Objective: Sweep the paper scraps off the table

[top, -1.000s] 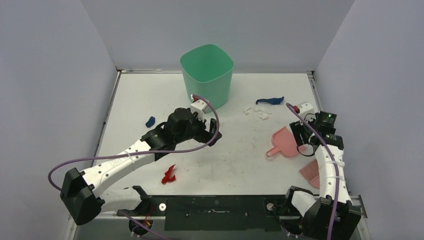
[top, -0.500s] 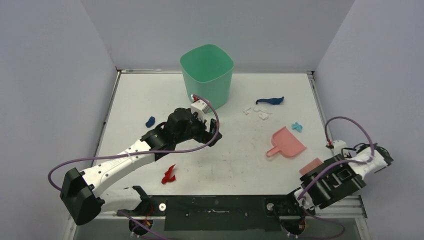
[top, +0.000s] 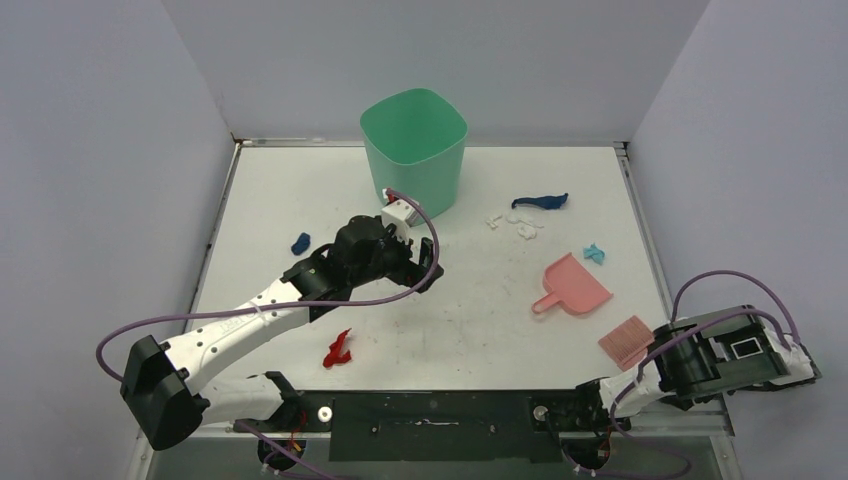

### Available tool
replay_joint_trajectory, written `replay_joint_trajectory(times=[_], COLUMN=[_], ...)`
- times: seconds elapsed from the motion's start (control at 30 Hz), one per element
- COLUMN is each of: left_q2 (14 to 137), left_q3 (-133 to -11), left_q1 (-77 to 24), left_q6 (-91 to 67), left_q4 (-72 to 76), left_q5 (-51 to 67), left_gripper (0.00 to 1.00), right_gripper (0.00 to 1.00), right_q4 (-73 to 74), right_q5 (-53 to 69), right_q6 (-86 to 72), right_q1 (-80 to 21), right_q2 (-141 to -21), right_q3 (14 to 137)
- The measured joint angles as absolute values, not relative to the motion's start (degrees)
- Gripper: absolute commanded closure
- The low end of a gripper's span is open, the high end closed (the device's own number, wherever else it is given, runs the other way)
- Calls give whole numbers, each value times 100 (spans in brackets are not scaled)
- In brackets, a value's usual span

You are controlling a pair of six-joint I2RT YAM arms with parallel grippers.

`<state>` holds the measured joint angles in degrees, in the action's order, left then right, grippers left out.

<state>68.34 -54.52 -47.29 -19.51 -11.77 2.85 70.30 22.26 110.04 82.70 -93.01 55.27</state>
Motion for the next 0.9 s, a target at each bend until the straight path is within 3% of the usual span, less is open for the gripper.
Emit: replay_joint_trajectory(times=[0.2,0.7,0.77,0.9], left_q2=[6886,6930,6930,6930], left_q3=[-5452,-5454,-5454,-5459], left_q1=[-4729,-4729,-4729,-4729], left_q6=[-1929,-1929,-1929,-1927], left_q4=[-1177,-1177,-1177,-1179], left_q5=[285,287,287,287], left_gripper=[18,18,18,18], right_gripper=[45,55,59,78], right_q4=[6580,5813,5743,5728], right_q5=[2390,2622,2620,2480], right_q6=[11115,10868,10862,10840], right_q1=[8114,7738,7706,7623], right_q2=[-8606,-8447,-8322,-8128], right_q3=[4676,4434,4318,4145])
